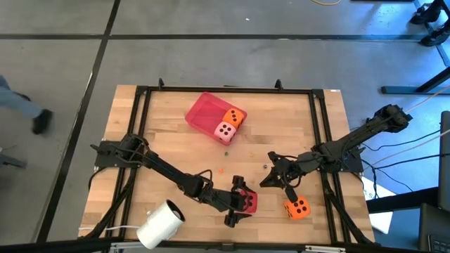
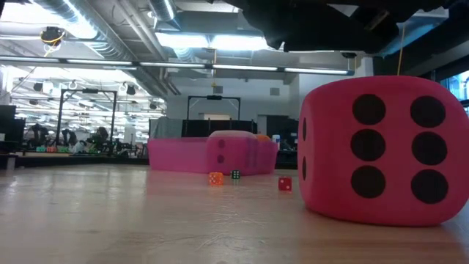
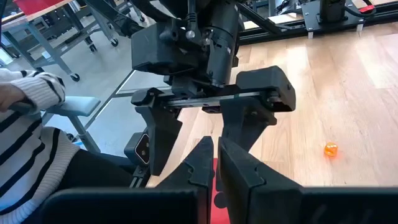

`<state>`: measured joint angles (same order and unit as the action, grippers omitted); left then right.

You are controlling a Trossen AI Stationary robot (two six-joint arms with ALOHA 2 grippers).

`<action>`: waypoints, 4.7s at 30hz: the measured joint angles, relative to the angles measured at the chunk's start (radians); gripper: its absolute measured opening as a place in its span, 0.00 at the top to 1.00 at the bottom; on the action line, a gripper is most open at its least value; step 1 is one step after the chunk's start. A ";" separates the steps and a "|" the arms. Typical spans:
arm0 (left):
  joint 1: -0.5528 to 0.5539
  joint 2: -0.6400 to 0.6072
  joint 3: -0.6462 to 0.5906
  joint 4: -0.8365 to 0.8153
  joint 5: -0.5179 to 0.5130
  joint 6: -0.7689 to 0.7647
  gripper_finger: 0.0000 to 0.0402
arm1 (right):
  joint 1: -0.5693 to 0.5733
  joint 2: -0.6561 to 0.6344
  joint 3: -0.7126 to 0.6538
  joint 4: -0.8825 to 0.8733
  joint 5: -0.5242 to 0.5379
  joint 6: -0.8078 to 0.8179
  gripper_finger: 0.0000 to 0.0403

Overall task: Pick & Place Dice
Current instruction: Put the large red die into the red bin

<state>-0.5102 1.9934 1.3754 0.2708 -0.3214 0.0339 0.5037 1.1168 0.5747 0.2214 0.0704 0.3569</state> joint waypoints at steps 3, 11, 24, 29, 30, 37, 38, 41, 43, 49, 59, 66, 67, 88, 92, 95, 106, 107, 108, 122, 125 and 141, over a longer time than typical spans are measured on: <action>-0.001 0.000 0.000 -0.010 -0.015 -0.039 0.00 | 0.000 0.000 0.000 0.000 0.000 0.000 0.93; 0.038 0.002 -0.004 -0.116 -0.060 -0.290 0.01 | 0.000 0.000 0.000 0.000 0.000 0.000 0.93; 0.036 0.026 -0.011 -0.067 0.075 -0.232 0.01 | 0.000 0.000 0.000 0.000 0.000 0.001 0.93; 0.040 0.037 -0.011 -0.062 0.062 -0.229 0.01 | 0.000 0.000 0.000 0.001 0.000 0.001 0.93; 0.042 0.037 -0.011 -0.065 0.062 -0.229 0.01 | 0.000 0.000 0.000 0.001 0.000 0.001 0.93; 0.041 0.038 -0.011 -0.065 0.059 -0.229 0.01 | 0.000 0.000 0.000 0.001 0.000 0.001 0.93; 0.041 0.038 -0.011 -0.065 0.057 -0.230 0.01 | 0.000 0.000 0.000 0.001 0.000 0.001 0.93; 0.041 0.038 -0.011 -0.080 0.056 -0.233 0.01 | 0.000 0.000 0.000 0.001 0.000 0.001 0.93; 0.041 0.038 -0.010 -0.092 0.062 -0.241 0.01 | 0.000 0.000 0.000 0.001 0.000 0.001 0.93; 0.041 0.055 -0.008 -0.094 0.068 -0.263 0.01 | 0.000 0.000 0.000 0.001 0.000 0.001 0.93; 0.043 0.081 -0.007 -0.105 0.105 -0.284 0.01 | 0.000 0.000 0.000 0.001 0.000 0.001 0.93; 0.043 0.082 -0.008 -0.110 0.093 -0.284 0.01 | 0.000 0.000 0.000 0.001 0.000 0.001 0.93; 0.043 0.082 -0.008 -0.111 0.092 -0.284 0.01 | 0.000 0.000 0.000 0.001 0.000 0.001 0.93; 0.048 0.084 -0.010 -0.114 0.093 -0.303 0.05 | 0.000 0.000 0.000 0.001 0.000 0.001 0.93; 0.046 0.084 -0.010 -0.109 0.077 -0.253 0.05 | 0.000 0.000 0.000 0.001 0.000 0.001 0.93; 0.048 0.084 -0.010 -0.102 0.078 -0.241 0.05 | 0.000 0.000 0.000 0.001 0.000 0.001 0.93; 0.050 0.048 -0.011 -0.138 -0.004 -0.208 0.05 | 0.000 0.000 0.000 0.001 0.000 0.001 0.93; 0.050 0.035 -0.012 -0.150 -0.012 -0.188 0.05 | 0.000 0.000 0.000 0.000 0.000 0.001 0.93; 0.050 0.016 -0.013 -0.169 -0.024 -0.171 0.05 | 0.000 0.000 0.000 0.001 0.000 0.001 0.93; 0.078 -0.308 -0.008 -0.674 -0.525 -0.180 0.05 | 0.000 0.000 0.000 0.000 0.000 0.001 0.93; 0.121 -0.373 -0.009 -0.808 -0.525 -0.286 0.05 | 0.000 0.000 0.000 -0.001 0.000 0.001 0.93; 0.652 -0.494 -0.074 -1.034 -0.384 -0.319 0.05 | -0.002 0.000 0.000 0.060 0.002 -0.124 0.93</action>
<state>0.1423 1.4998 1.3016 -0.7628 -0.7059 -0.2855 0.5016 1.1168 0.5747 0.2810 0.0726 0.2331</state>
